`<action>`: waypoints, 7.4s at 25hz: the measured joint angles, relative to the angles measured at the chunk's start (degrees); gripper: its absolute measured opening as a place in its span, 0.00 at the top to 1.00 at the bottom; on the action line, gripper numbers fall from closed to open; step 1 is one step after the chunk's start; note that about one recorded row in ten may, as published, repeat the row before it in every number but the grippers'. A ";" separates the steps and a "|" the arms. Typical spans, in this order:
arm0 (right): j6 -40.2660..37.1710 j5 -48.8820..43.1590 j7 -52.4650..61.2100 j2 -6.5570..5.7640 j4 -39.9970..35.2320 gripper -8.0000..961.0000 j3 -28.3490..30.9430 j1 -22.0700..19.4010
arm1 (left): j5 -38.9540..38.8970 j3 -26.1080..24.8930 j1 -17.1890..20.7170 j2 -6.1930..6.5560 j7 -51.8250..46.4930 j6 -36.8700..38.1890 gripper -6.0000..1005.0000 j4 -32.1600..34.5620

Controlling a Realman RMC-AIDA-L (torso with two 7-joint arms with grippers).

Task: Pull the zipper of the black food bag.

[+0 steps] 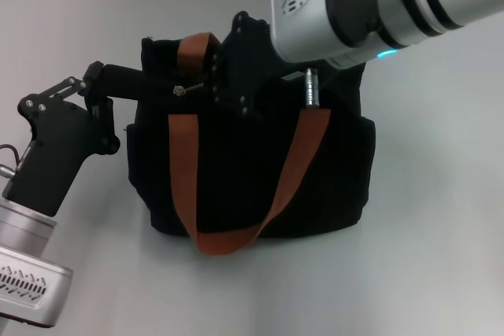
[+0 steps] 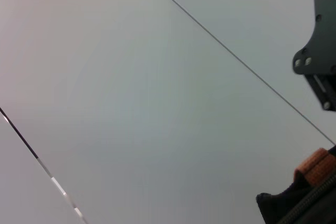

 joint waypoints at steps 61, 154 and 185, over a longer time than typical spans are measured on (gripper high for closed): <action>-4.09 1.70 22.29 0.09 12.96 0.71 6.99 10.55 | 0.18 -0.15 -0.34 0.02 0.31 0.43 0.94 -0.16; -5.86 -0.07 31.79 0.36 19.73 0.64 7.76 16.10 | 0.28 0.48 -1.31 0.01 0.40 0.54 0.93 -0.34; -16.95 -6.86 27.53 -0.35 14.18 0.92 13.14 13.85 | -0.11 0.00 -1.30 0.01 0.16 0.07 0.93 -0.34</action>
